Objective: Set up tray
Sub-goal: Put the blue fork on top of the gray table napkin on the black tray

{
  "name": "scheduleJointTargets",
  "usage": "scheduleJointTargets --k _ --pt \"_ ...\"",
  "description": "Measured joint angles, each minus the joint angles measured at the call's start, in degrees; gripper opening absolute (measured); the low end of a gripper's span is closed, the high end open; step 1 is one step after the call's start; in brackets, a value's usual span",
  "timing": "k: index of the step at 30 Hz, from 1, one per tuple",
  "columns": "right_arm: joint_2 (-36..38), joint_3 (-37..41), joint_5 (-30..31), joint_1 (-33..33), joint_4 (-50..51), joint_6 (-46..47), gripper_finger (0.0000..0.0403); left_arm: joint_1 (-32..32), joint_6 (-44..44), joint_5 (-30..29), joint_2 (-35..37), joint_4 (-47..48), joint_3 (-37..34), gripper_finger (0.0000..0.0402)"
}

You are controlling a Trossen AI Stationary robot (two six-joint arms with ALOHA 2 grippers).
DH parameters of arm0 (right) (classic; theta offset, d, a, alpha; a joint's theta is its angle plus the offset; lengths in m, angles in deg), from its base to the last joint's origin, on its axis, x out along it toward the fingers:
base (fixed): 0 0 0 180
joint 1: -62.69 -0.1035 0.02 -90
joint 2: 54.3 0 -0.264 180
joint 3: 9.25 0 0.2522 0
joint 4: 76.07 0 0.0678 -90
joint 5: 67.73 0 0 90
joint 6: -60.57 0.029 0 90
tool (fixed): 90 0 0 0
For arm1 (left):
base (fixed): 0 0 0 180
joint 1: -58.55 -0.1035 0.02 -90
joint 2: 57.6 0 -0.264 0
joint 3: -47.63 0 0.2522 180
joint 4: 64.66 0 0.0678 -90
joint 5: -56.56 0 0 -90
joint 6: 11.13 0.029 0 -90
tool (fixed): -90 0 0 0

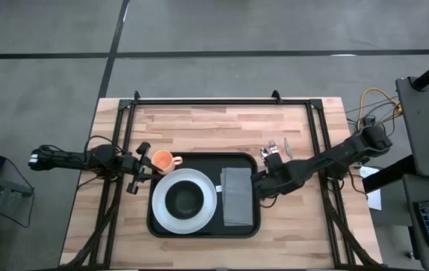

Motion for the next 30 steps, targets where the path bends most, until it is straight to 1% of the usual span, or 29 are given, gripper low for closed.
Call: scheduleJointTargets --k 12,15,17,21,26,30 --pt "7.91 10.49 -4.8 4.0 -3.26 -4.9 0.0187 0.0 -0.05 0.02 0.02 0.45 -0.02 0.0075" --pt "9.68 12.04 -5.36 5.29 -3.46 -6.35 0.0187 -0.02 -3.39 0.02 0.07 0.4 0.16 0.0075" --pt "10.54 12.69 -5.51 6.19 -3.47 -7.45 0.0187 -0.02 -5.16 0.0 0.1 -0.42 0.24 0.0075" --pt "11.73 13.35 -7.6 8.56 -3.59 -11.22 0.0187 -0.02 -5.34 0.0 0.11 -0.68 0.24 0.0075" --pt "11.71 13.65 -9.99 12.36 -3.59 -16.29 0.0187 -0.02 -6.52 0.01 0.12 -0.84 0.12 0.0075" --pt "11.74 13.68 -10.54 15.2 -3.7 -19.57 0.0187 -0.02 -7.41 0.02 0.15 -2.91 0.11 0.0075"
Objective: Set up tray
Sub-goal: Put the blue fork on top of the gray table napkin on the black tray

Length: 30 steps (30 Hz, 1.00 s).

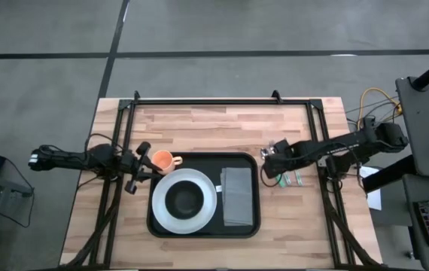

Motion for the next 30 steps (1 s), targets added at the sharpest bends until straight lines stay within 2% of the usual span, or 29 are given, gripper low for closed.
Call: scheduleJointTargets --k 3,9,19,30 --pt "0.12 0.0 -0.11 1.53 -0.04 -2.13 0.0187 0.0 -0.35 0.0 -0.02 -2.38 0.0 0.0075" --pt "-0.03 0.62 -1.46 4.24 -0.98 -5.29 0.0187 0.02 -0.37 0.0 -0.2 0.74 -0.02 0.0075" --pt "-0.05 1.97 -3.38 7.76 -1.89 -8.77 0.0187 0.0 -0.35 -0.01 -0.26 0.81 -0.09 0.0075" --pt "-0.12 10.95 -9.18 12.48 -14.07 -13.82 0.0187 0.01 -0.33 0.0 -0.25 0.81 -0.09 0.0075"
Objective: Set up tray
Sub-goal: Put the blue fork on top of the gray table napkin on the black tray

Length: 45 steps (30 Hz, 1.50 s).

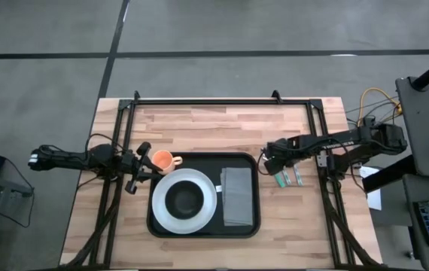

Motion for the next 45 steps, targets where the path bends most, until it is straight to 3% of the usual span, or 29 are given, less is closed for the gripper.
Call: scheduleJointTargets --k 13,27,45 --pt "0.09 2.6 -0.13 0.17 -1.18 0.64 0.0169 0.0 0.0 -0.01 -0.01 0.0 0.0 0.0075" --pt "0.07 2.37 -0.13 0.12 -1.17 -0.71 0.002 0.0 0.0 0.0 -0.01 0.0 0.0 0.0075" --pt "0.13 -1.53 0.65 0.17 3.03 3.08 0.0019 -0.01 0.02 0.0 -0.01 0.0 0.0 0.0075"
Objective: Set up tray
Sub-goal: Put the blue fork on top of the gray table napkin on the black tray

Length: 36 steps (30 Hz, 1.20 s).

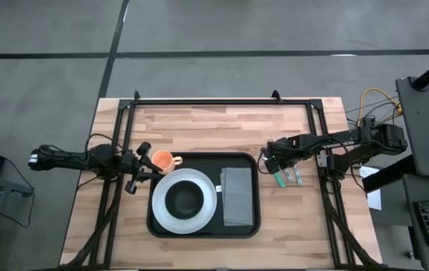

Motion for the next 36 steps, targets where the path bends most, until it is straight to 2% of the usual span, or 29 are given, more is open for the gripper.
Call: scheduleJointTargets --k 4,12,36 --pt "0.0 -3.72 1.13 0.02 4.42 1.83 0.0018 0.0 0.0 -0.02 0.0 0.02 0.0 0.0075" --pt "0.02 -8.48 1.14 -2.97 4.21 7.03 0.0018 0.02 0.0 0.0 0.0 0.02 0.0 0.0075" --pt "-1.56 -9.05 4.05 -30.26 3.34 47.48 0.0018 0.01 0.0 0.0 0.01 0.02 0.0 0.0075"
